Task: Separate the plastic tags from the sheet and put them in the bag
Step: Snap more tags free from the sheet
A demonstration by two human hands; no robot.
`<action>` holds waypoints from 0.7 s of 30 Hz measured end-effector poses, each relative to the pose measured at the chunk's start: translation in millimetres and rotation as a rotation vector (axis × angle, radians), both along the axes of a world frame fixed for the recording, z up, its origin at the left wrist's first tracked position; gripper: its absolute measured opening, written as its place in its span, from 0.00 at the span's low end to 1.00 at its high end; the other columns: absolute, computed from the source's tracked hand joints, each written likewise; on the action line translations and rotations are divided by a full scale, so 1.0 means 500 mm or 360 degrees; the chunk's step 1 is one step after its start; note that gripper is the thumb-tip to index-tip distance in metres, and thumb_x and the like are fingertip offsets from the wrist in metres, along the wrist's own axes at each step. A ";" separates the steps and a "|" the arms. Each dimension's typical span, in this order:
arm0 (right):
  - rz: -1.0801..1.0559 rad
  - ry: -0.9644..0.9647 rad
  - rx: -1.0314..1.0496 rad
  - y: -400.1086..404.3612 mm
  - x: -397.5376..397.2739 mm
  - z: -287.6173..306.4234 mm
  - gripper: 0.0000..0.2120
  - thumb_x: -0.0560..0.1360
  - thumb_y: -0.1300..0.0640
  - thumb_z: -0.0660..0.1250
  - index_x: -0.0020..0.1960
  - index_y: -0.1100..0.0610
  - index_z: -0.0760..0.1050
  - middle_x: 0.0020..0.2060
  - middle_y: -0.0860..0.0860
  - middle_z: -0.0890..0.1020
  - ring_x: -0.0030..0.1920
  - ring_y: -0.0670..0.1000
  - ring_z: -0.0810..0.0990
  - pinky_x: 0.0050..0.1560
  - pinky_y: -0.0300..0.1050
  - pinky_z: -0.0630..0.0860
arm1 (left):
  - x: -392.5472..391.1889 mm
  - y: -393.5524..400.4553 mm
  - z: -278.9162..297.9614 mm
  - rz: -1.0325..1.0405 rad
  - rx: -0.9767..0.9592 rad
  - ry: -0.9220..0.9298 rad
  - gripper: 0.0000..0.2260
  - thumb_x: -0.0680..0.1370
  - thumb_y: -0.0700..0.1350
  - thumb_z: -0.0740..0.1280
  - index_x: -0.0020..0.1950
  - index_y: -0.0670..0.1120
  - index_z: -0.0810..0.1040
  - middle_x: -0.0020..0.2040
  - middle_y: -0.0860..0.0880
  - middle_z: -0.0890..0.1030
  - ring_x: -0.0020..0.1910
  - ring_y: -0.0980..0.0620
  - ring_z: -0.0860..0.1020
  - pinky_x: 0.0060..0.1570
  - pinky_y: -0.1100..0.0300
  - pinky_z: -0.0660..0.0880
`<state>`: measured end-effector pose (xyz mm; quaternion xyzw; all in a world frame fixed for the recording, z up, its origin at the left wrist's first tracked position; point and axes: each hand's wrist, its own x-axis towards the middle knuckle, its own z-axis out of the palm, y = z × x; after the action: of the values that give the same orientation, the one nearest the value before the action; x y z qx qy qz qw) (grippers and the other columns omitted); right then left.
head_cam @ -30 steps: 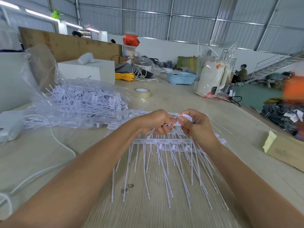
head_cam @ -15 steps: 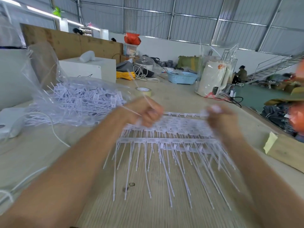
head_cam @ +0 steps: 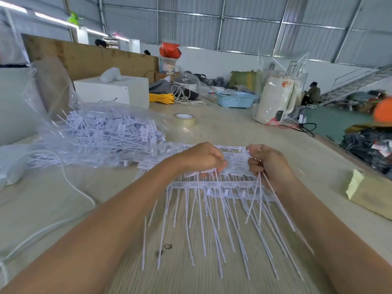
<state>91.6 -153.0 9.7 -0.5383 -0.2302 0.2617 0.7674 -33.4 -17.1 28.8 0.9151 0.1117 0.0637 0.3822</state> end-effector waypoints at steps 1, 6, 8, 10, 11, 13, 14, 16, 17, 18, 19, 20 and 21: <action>-0.0016 -0.0015 -0.0016 0.004 -0.005 0.002 0.09 0.78 0.69 0.57 0.42 0.61 0.71 0.33 0.51 0.68 0.21 0.41 0.62 0.18 0.32 0.60 | 0.000 0.001 0.000 0.0007 0.0063 -0.0013 0.11 0.77 0.45 0.66 0.36 0.43 0.81 0.33 0.55 0.78 0.34 0.58 0.75 0.44 0.60 0.72; -0.0060 -0.0001 -0.0048 0.014 -0.016 0.006 0.08 0.78 0.69 0.58 0.42 0.61 0.71 0.33 0.51 0.69 0.20 0.41 0.64 0.19 0.33 0.62 | 0.000 -0.002 -0.002 -0.0002 0.0239 -0.0023 0.05 0.74 0.48 0.70 0.43 0.48 0.85 0.41 0.59 0.79 0.45 0.58 0.76 0.53 0.58 0.72; -0.0085 0.0053 -0.0018 0.018 -0.020 0.011 0.08 0.78 0.69 0.59 0.42 0.62 0.72 0.33 0.52 0.69 0.20 0.41 0.65 0.19 0.33 0.62 | 0.000 -0.012 0.009 0.0047 0.0154 -0.0129 0.08 0.76 0.49 0.68 0.48 0.47 0.84 0.43 0.57 0.78 0.45 0.58 0.76 0.53 0.58 0.72; -0.0121 0.0102 0.0032 0.023 -0.027 0.024 0.07 0.78 0.68 0.60 0.42 0.62 0.72 0.32 0.52 0.69 0.20 0.42 0.66 0.19 0.34 0.64 | 0.001 -0.032 0.022 0.0082 -0.0018 -0.0166 0.14 0.79 0.51 0.63 0.53 0.43 0.81 0.50 0.49 0.81 0.50 0.52 0.79 0.57 0.55 0.74; -0.0155 0.0095 0.0044 0.026 -0.031 0.031 0.07 0.78 0.66 0.61 0.41 0.62 0.72 0.30 0.53 0.69 0.20 0.43 0.67 0.20 0.34 0.66 | 0.002 -0.047 0.028 0.0062 -0.0166 -0.0150 0.16 0.80 0.52 0.61 0.55 0.41 0.79 0.52 0.45 0.81 0.50 0.50 0.80 0.56 0.54 0.75; -0.0273 0.0042 0.0054 0.038 -0.043 0.048 0.08 0.78 0.63 0.63 0.39 0.60 0.72 0.27 0.53 0.70 0.21 0.45 0.69 0.23 0.35 0.68 | -0.001 -0.078 0.041 -0.0028 -0.0556 -0.0091 0.15 0.81 0.50 0.59 0.58 0.40 0.75 0.51 0.40 0.80 0.45 0.46 0.81 0.51 0.54 0.77; -0.0341 0.0021 0.0065 0.045 -0.049 0.056 0.08 0.78 0.62 0.63 0.39 0.59 0.72 0.26 0.53 0.70 0.21 0.45 0.69 0.24 0.35 0.69 | -0.004 -0.091 0.047 -0.0072 -0.0732 -0.0071 0.13 0.81 0.48 0.59 0.58 0.40 0.73 0.50 0.39 0.80 0.43 0.45 0.81 0.48 0.55 0.79; -0.0447 0.0018 0.0102 0.058 -0.063 0.072 0.07 0.78 0.61 0.63 0.42 0.59 0.74 0.27 0.53 0.71 0.19 0.45 0.69 0.24 0.35 0.69 | -0.015 -0.104 0.054 -0.0101 -0.0982 -0.0101 0.12 0.81 0.44 0.60 0.62 0.39 0.69 0.47 0.39 0.79 0.38 0.45 0.81 0.43 0.54 0.80; -0.0470 0.0006 0.0109 0.066 -0.071 0.079 0.06 0.78 0.61 0.62 0.44 0.59 0.75 0.27 0.54 0.72 0.19 0.44 0.70 0.23 0.35 0.69 | -0.022 -0.104 0.056 -0.0074 -0.1065 -0.0135 0.14 0.81 0.43 0.60 0.65 0.39 0.67 0.45 0.39 0.78 0.35 0.46 0.81 0.41 0.54 0.80; -0.0483 -0.0042 0.0076 0.075 -0.080 0.084 0.06 0.78 0.60 0.61 0.46 0.59 0.76 0.28 0.53 0.74 0.20 0.45 0.71 0.23 0.35 0.69 | -0.032 -0.101 0.057 -0.0019 -0.1092 -0.0170 0.17 0.81 0.42 0.60 0.68 0.39 0.64 0.44 0.40 0.78 0.32 0.47 0.81 0.39 0.55 0.81; -0.0486 -0.0125 0.0020 0.085 -0.089 0.085 0.07 0.78 0.59 0.61 0.48 0.58 0.77 0.29 0.52 0.74 0.23 0.46 0.72 0.23 0.36 0.69 | -0.042 -0.094 0.057 0.0061 -0.1025 -0.0210 0.20 0.81 0.41 0.61 0.71 0.39 0.60 0.42 0.41 0.79 0.29 0.50 0.81 0.36 0.57 0.81; -0.0475 -0.0219 -0.0017 0.098 -0.099 0.086 0.07 0.78 0.59 0.61 0.49 0.59 0.78 0.29 0.52 0.75 0.26 0.47 0.73 0.26 0.37 0.69 | -0.055 -0.085 0.057 0.0155 -0.0871 -0.0241 0.23 0.80 0.41 0.62 0.73 0.40 0.59 0.42 0.43 0.79 0.27 0.53 0.80 0.32 0.60 0.80; -0.0446 -0.0301 -0.0027 0.113 -0.110 0.085 0.08 0.78 0.60 0.62 0.50 0.60 0.78 0.30 0.51 0.75 0.29 0.48 0.73 0.29 0.40 0.70 | -0.071 -0.073 0.058 0.0254 -0.0700 -0.0268 0.22 0.80 0.40 0.62 0.72 0.41 0.60 0.41 0.44 0.79 0.25 0.57 0.77 0.29 0.64 0.78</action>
<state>36.7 -96.4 52.4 -0.5937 -0.2220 0.1021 0.7667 -68.9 -53.5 57.5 0.7897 0.1627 0.1439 0.5738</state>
